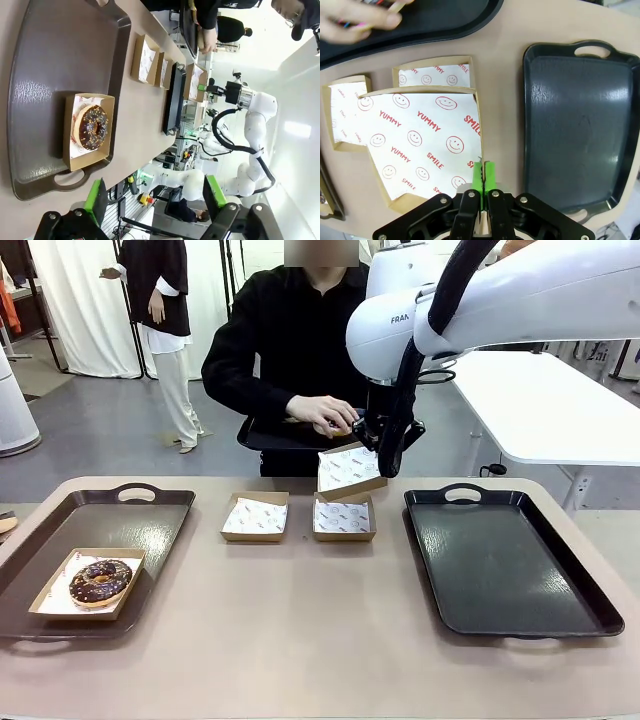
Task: Individually package the donuts and arrange them on the tray.
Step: Place the picked Paper togo box on the Handle tray while simultaneously picking up another Paper togo box from the table with the other hand.
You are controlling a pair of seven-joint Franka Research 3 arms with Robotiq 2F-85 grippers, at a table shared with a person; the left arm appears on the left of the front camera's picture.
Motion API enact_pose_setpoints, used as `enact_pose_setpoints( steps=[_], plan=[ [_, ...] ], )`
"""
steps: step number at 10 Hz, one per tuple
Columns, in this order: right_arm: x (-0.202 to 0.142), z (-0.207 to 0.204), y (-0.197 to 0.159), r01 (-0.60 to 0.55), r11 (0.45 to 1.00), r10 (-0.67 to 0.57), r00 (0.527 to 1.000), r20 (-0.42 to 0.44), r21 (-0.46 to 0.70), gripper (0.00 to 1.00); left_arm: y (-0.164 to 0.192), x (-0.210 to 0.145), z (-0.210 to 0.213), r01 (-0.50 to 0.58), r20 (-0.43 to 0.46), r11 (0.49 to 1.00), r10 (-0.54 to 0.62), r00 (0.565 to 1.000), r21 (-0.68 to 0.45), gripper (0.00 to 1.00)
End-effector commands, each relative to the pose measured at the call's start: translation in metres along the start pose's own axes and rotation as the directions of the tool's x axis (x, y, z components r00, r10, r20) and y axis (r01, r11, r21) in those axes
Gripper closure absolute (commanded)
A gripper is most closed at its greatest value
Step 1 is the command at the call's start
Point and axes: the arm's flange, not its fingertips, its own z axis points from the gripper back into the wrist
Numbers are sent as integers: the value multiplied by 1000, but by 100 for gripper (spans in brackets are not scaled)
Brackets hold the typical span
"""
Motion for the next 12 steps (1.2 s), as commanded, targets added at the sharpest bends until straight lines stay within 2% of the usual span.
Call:
enact_pose_setpoints(
  steps=[1,12],
  plan=[
    [-1,0,-2,2,1000,-2,1000,-3,1,100,1,-2,3,9,2,1000,-9,1000,-4,0],
    [-1,0,-2,2,1000,-2,1000,-3,1,100,1,-2,3,9,2,1000,-9,1000,-4,0]
  ],
)
